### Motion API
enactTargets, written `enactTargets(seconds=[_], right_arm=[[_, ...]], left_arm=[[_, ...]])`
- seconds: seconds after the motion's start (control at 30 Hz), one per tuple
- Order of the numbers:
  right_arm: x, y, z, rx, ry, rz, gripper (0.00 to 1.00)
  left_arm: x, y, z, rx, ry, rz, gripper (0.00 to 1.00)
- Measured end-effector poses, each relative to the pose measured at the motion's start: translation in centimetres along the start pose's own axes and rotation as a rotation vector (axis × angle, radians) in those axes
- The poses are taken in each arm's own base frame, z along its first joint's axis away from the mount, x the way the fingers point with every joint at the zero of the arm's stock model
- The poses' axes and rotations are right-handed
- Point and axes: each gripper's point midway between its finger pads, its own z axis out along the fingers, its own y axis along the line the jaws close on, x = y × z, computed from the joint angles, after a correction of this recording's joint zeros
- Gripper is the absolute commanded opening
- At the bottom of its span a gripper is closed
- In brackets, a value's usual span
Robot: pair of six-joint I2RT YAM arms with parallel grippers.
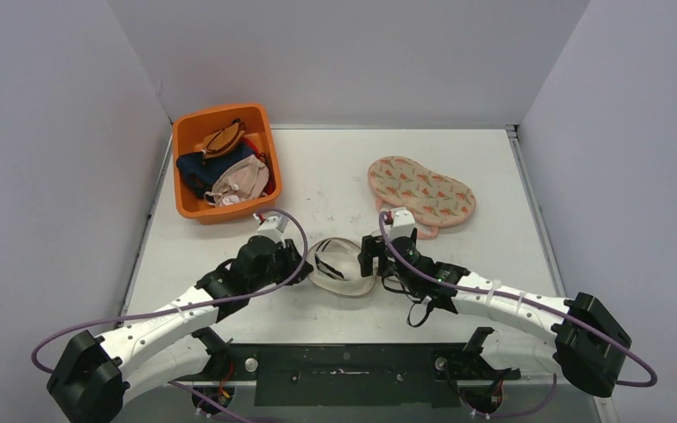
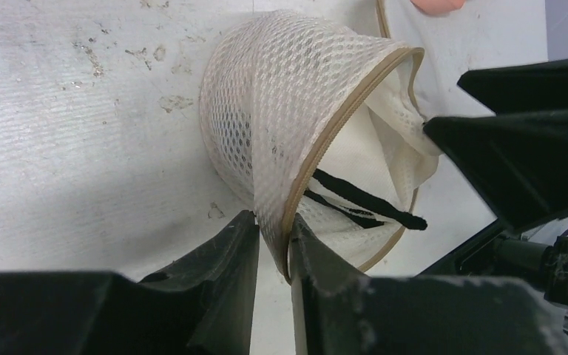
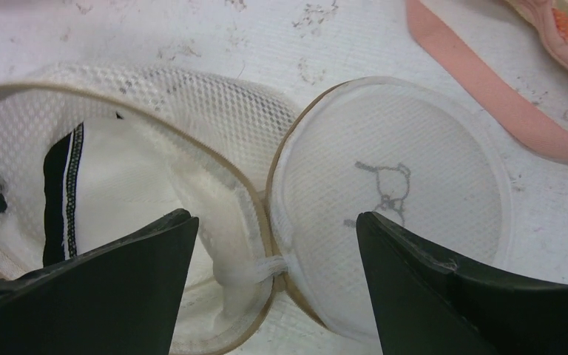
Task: Unzip the laundry bag and remove the bra
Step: Pick up the bra from the laundry bag.
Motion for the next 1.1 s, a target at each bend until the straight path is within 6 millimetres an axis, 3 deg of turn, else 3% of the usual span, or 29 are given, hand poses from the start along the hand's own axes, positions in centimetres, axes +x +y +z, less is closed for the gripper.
enactTargets(seconds=[0.2, 0.47, 0.53, 0.7, 1.0, 1.1], right_arm=[[-0.6, -0.7, 0.1, 0.007, -0.01, 0.053, 0.54], [1.6, -0.2, 1.1, -0.007, 0.066, 0.031, 0.48], [2.6, -0.2, 1.4, -0.009, 0.099, 0.019, 0.41], [3.8, -0.1, 1.7, -0.01, 0.138, -0.004, 0.06], [2.2, -2.5, 0.9, 0.117, 0.085, -0.028, 0.07], [0.7, -2.2, -0.1, 0.095, 0.039, -0.049, 0.37]], left_arm=[[0.6, 0.3, 0.2, 0.006, 0.01, -0.015, 0.0], [1.0, 0.4, 0.3, 0.011, 0.014, -0.038, 0.0], [1.2, 0.4, 0.4, 0.014, 0.015, -0.046, 0.0], [1.4, 0.5, 0.5, 0.02, 0.014, -0.058, 0.0], [1.9, 1.0, 1.0, 0.002, 0.025, -0.062, 0.0], [2.6, 1.7, 1.4, -0.027, 0.048, -0.057, 0.0]])
